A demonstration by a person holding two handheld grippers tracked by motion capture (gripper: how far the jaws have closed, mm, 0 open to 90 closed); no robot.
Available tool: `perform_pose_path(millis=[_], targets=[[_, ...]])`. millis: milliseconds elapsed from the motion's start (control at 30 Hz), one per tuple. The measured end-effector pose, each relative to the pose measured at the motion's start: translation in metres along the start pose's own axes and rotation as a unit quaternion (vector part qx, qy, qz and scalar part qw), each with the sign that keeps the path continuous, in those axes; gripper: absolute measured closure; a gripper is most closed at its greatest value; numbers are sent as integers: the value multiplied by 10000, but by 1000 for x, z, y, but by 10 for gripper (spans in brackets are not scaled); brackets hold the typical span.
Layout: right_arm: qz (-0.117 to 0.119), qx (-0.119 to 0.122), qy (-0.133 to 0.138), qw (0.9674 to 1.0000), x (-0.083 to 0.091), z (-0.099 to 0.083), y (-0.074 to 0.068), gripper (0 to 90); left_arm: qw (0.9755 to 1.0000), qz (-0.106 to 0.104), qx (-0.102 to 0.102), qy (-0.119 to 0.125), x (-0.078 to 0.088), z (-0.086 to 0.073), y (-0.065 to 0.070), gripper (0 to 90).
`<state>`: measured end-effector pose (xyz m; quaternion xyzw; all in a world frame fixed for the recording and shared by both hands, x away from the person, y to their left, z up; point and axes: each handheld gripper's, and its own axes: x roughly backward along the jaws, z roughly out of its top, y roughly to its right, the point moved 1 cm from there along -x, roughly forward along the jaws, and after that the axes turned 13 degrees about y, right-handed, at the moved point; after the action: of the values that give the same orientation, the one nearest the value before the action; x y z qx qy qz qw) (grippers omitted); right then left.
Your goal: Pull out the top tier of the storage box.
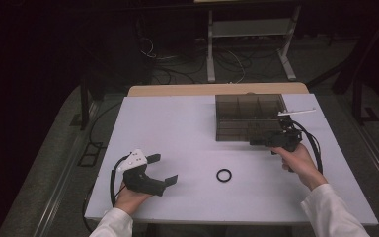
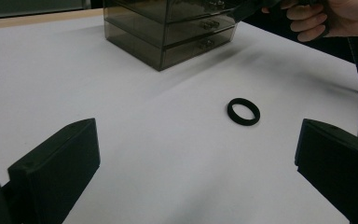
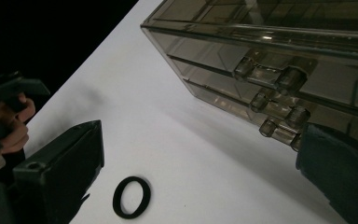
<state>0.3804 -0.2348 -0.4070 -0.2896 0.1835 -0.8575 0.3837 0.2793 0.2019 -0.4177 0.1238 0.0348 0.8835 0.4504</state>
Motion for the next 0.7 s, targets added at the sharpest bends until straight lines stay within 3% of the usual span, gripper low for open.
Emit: perform_pose_path(millis=[200,267,433,467,700], targets=[[48,-461,189,9987,-2,0,3,4,10000,2,-4,-1,0,0,0,0],[-35,-552,211,9982,-3,-1,4,4,10000,8,-15,-14,-1,0,0,0],[-60,-910,382,9951,-4,-2,7,5,10000,-3,-21,-25,-1,0,1,0],[-52,-1096,458,9929,-4,-3,9,5,10000,-4,-23,-25,-1,0,1,0],[-31,-1512,716,9859,-3,-6,12,5,10000,-10,-21,-24,-1,0,1,0]])
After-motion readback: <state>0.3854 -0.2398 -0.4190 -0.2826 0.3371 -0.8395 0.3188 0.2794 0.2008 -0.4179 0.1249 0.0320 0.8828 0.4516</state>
